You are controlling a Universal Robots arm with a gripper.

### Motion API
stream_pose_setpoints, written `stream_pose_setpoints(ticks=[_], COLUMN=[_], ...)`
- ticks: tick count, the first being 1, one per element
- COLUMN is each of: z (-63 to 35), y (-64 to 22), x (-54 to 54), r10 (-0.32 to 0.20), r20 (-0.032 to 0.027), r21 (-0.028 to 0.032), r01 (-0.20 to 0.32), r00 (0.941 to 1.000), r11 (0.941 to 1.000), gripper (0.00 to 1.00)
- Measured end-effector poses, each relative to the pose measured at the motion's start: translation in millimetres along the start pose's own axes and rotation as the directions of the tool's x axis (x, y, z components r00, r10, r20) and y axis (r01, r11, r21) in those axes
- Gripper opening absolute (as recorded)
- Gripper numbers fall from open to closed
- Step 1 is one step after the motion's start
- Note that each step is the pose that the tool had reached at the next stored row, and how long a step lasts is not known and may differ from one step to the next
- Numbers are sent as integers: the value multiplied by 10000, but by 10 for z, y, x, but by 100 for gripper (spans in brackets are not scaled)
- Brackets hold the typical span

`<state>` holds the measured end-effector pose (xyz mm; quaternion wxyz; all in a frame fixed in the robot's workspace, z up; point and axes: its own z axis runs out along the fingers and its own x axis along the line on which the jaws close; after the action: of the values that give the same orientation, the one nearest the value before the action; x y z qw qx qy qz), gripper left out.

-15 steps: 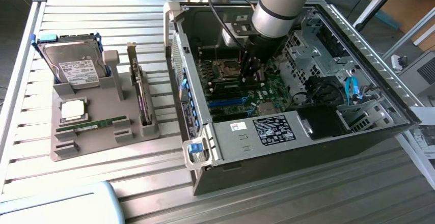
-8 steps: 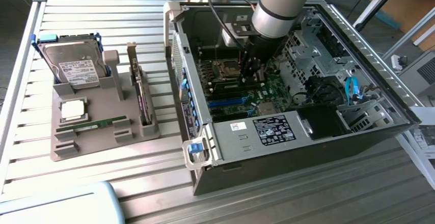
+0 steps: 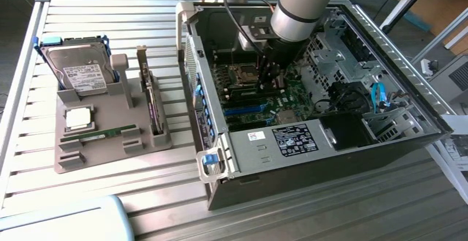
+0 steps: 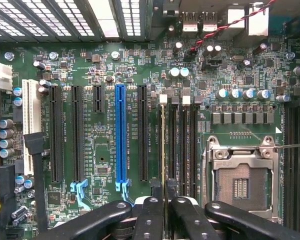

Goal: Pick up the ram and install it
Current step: 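Insert the ram into the slot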

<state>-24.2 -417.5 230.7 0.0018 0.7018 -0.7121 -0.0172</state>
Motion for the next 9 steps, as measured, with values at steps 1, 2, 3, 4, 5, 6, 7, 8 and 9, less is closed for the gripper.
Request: stream_pose_setpoints(ticks=[1,2,3,4,5,6,7,8,9], z=[0,0,1,1,2,3,3,3,2], y=[0,0,0,0,0,0,0,0,0], x=[0,0,0,0,0,-1,0,0,0], r10=[4,5,5,5,5,5,5,5,7], r20=[-1,-1,-1,0,3,4,3,3,1], r21=[0,0,0,0,1,2,1,1,0], r01=[-4,-5,-5,-5,-5,-5,-5,-5,-7], r00=[10000,10000,10000,10000,10000,10000,10000,10000,10000], r11=[10000,10000,10000,10000,10000,10000,10000,10000,10000], gripper=[13,13,13,13,13,14,14,20,20])
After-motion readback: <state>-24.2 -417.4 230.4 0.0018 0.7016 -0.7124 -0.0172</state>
